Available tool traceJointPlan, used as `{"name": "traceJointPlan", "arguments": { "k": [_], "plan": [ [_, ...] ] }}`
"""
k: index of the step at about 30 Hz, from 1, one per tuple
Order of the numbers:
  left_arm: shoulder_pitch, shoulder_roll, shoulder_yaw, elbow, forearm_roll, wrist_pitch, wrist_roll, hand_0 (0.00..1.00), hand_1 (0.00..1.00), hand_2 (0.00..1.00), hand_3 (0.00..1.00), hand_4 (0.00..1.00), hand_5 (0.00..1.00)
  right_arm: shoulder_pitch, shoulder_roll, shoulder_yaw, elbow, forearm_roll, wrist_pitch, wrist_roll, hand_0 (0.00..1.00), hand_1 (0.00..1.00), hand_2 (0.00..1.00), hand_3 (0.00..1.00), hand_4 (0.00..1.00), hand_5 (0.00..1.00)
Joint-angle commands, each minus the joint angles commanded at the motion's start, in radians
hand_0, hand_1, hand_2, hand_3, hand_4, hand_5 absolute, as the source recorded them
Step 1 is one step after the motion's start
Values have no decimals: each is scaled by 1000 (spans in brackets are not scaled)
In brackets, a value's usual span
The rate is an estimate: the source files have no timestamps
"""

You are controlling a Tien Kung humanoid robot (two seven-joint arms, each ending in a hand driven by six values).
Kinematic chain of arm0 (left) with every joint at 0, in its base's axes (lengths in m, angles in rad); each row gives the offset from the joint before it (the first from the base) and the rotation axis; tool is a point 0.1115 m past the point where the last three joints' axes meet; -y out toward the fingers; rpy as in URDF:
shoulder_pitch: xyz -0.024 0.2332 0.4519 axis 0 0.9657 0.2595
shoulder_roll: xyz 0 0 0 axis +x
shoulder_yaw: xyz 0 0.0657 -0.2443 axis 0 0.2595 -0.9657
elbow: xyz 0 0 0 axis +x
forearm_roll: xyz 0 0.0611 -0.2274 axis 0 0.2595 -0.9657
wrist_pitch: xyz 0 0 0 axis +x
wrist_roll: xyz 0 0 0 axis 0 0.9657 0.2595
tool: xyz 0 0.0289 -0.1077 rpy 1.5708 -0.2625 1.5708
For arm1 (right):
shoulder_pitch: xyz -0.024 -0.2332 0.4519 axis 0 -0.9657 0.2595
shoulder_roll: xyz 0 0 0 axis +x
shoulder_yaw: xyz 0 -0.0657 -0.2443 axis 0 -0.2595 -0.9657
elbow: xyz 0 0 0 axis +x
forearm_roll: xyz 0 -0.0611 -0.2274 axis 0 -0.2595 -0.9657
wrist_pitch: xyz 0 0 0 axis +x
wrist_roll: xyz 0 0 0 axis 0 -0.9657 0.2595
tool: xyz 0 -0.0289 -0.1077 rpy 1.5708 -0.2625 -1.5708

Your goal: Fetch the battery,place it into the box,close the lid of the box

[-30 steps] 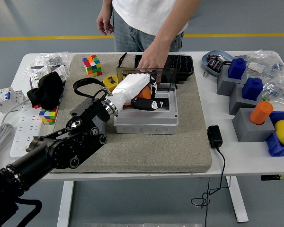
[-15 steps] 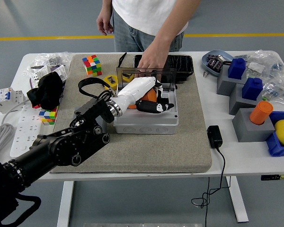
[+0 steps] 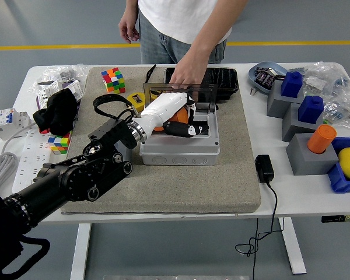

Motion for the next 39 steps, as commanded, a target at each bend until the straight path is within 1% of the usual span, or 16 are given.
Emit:
{"name": "traceJointPlan", "arguments": {
  "k": [4, 5, 6, 10, 11, 16, 17, 22, 23, 28, 29, 31, 33, 35, 36, 39],
  "plan": [
    [1, 0, -2, 2, 5, 3, -1, 33, 2, 2, 2, 806, 507, 1, 1, -6, 0, 7, 0, 3, 834, 819, 769, 806, 998, 998],
    [2, 0, -3, 3, 7, 3, 0, 61, 2, 33, 11, 825, 504, 1, 1, -6, 0, 7, 0, 3, 833, 819, 768, 806, 998, 998],
    [2, 0, -4, 4, 11, 1, 3, 61, 2, 33, 11, 825, 504, 0, 2, -6, 0, 7, 1, 3, 833, 819, 768, 806, 998, 998],
    [3, 0, -10, 5, 17, -26, 5, 61, 2, 33, 11, 825, 504, 0, 1, -2, 0, 3, 1, 1, 833, 819, 768, 806, 998, 998],
    [3, 0, -11, 5, 18, -31, 5, 208, 172, 180, 162, 887, 528, 0, 1, -1, 0, 3, 1, 1, 833, 819, 769, 806, 998, 998],
    [4, 0, -17, 6, 26, -58, 6, 208, 172, 180, 162, 887, 528, 0, 0, -1, 0, 4, 1, 2, 833, 819, 769, 806, 998, 998],
    [4, 0, -18, 5, 28, -63, 6, 350, 483, 444, 411, 919, 534, 0, 1, -1, 0, 4, 1, 2, 833, 819, 768, 806, 998, 998],
    [5, 0, -23, 4, 36, -98, 11, 350, 483, 444, 411, 919, 534, -1, 2, -2, 0, 6, 2, 3, 833, 819, 768, 806, 998, 998],
    [5, 0, -24, 4, 37, -103, 12, 717, 692, 636, 568, 968, 552, 0, 2, -2, 0, 6, 2, 3, 833, 819, 768, 806, 998, 998],
    [5, 0, -29, -1, 40, -124, 14, 717, 692, 636, 568, 968, 552, 0, 1, -1, 0, 4, 2, 2, 833, 819, 768, 806, 998, 998],
    [7, 0, -31, -8, 41, -130, 17, 786, 788, 742, 629, 998, 584, 0, 1, 1, 0, 4, 2, 2, 833, 819, 768, 806, 998, 998],
    [9, 0, -33, -19, 41, -136, 22, 786, 788, 742, 629, 998, 584, 0, 2, 2, 0, 3, 2, 2, 833, 819, 768, 806, 998, 998],
    [15, 0, -39, -53, 41, -163, 43, 786, 788, 742, 629, 998, 584, -1, 3, 2, 0, 4, 2, 2, 833, 819, 768, 806, 998, 998],
    [23, 0, -50, -101, 39, -218, 78, 780, 773, 738, 633, 986, 585, -1, 3, 3, 0, 4, 2, 3, 834, 819, 768, 806, 998, 998],
    [24, 0, -53, -112, 39, -234, 85, 780, 773, 738, 633, 986, 585, -2, 3, 3, 0, 4, 2, 3, 834, 819, 768, 806, 998, 998],
    [46, 0, -90, -210, 20, -336, 146, 780, 773, 738, 633, 986, 585, -3, 4, 5, 0, 4, 2, 3, 834, 819, 768, 806, 998, 998]
  ]
}}
